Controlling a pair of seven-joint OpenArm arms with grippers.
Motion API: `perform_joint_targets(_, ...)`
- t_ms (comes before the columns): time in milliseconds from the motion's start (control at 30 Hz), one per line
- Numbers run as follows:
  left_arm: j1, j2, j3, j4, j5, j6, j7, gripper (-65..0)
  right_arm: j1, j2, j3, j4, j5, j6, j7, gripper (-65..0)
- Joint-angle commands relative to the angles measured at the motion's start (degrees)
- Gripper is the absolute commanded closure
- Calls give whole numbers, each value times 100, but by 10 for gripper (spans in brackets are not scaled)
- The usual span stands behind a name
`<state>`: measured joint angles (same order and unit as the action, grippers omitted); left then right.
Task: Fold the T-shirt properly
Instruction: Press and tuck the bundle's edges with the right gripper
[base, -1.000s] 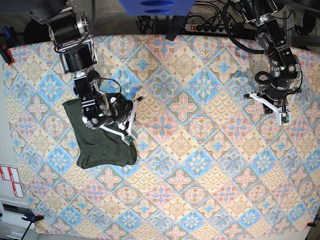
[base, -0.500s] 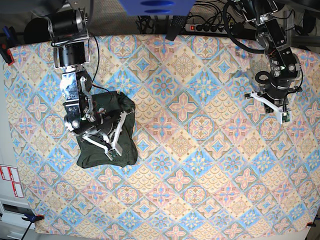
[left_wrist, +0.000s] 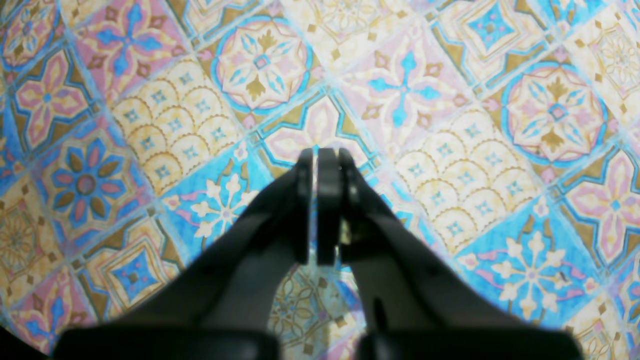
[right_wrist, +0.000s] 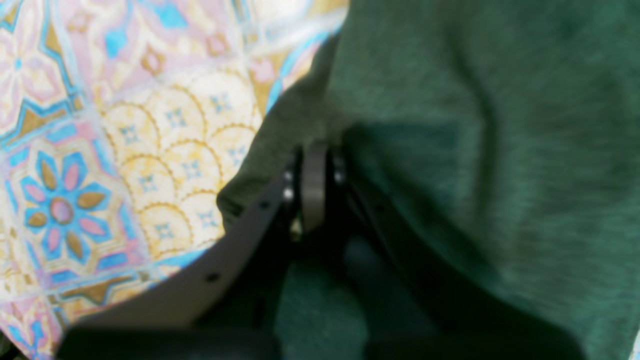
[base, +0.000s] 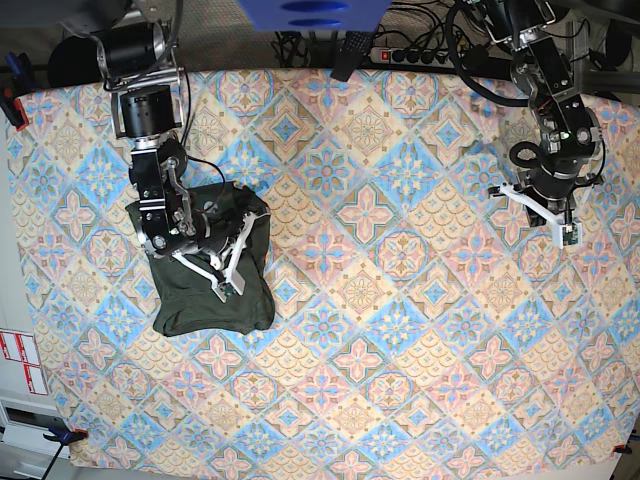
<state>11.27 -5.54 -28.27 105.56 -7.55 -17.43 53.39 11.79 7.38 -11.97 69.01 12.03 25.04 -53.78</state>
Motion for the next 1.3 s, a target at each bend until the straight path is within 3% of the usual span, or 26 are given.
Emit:
perform_joint_targets(0, -50, -39, 1, 121, -32, -11, -95, 0, 135, 5, 14, 92, 76, 15, 116, 0)
perform_joint_targets(300, 117, -66, 106, 121, -586, -20, -95, 0, 118, 5, 14, 162, 93, 15, 90, 0)
perform_joint_targets(567, 196, -83, 106, 121, -665, -20, -95, 0, -50, 40, 67, 1226, 85, 15, 81, 0)
perform_joint_targets(1267, 407, -66, 115, 121, -673, -28, -95, 0, -23, 436, 190, 347, 67, 15, 512, 0)
